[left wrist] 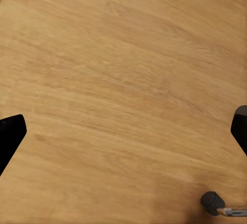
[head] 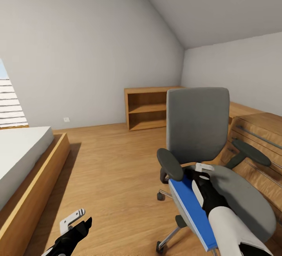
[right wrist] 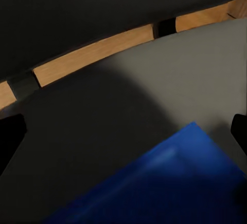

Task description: In the bedroom, organize the workspace by keeping the computer under the desk, ensuring the monitor is on the desk, placing the keyboard on the desk next to the monitor, placing the mouse on the desk next to the keyboard, moving the folder from the swivel chair onto the desk next to the mouse, stacking the notebook on top of the folder with the pen on top of the notebook, and positioning the swivel chair next to the desk.

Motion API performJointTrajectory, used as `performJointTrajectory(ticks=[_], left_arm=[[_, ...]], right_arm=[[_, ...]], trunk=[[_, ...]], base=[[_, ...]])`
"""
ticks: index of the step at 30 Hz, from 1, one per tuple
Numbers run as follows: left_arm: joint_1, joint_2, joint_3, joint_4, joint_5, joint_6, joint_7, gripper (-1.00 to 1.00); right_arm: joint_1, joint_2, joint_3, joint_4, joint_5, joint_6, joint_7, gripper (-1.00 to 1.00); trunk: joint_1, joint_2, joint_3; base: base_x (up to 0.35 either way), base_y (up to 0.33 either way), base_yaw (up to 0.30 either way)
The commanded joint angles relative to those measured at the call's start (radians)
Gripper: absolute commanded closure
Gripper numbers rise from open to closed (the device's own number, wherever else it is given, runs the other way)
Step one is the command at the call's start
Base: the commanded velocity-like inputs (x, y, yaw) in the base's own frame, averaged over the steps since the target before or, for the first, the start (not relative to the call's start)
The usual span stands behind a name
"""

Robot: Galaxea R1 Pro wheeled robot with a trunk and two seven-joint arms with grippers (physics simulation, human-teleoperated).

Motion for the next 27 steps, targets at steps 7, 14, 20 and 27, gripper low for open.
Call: performJointTrajectory(ticks=[7,14,20,27], left_arm=[[0.0,-0.001,0.001,-0.002,0.01,0.003,0.006,-1.0],[0.0,-0.002,0.0,-0.002,0.01,0.003,0.005,-1.0],[0.0,-0.001,-0.001,0.0,0.008,0.002,-0.002,-1.0],[0.0,0.0,-0.002,0.002,0.006,0.001,-0.004,-1.0]], right_arm=[[-0.001,0.001,0.022,0.005,0.009,0.038,-0.004,-1.0],[-0.001,0.0,0.026,0.004,0.009,0.096,-0.005,-1.0],[-0.001,0.0,0.026,0.004,0.009,0.102,-0.006,-1.0],[-0.001,0.0,0.026,0.004,0.009,0.103,-0.006,-1.0]], trunk=[[0.0,0.0,-0.001],[0.0,0.0,-0.001],[0.0,0.0,-0.001],[0.0,0.0,-0.001]], base=[[0.0,0.0,0.0],[0.0,0.0,0.0],[0.0,0.0,0.0],[-0.005,-0.001,0.0]])
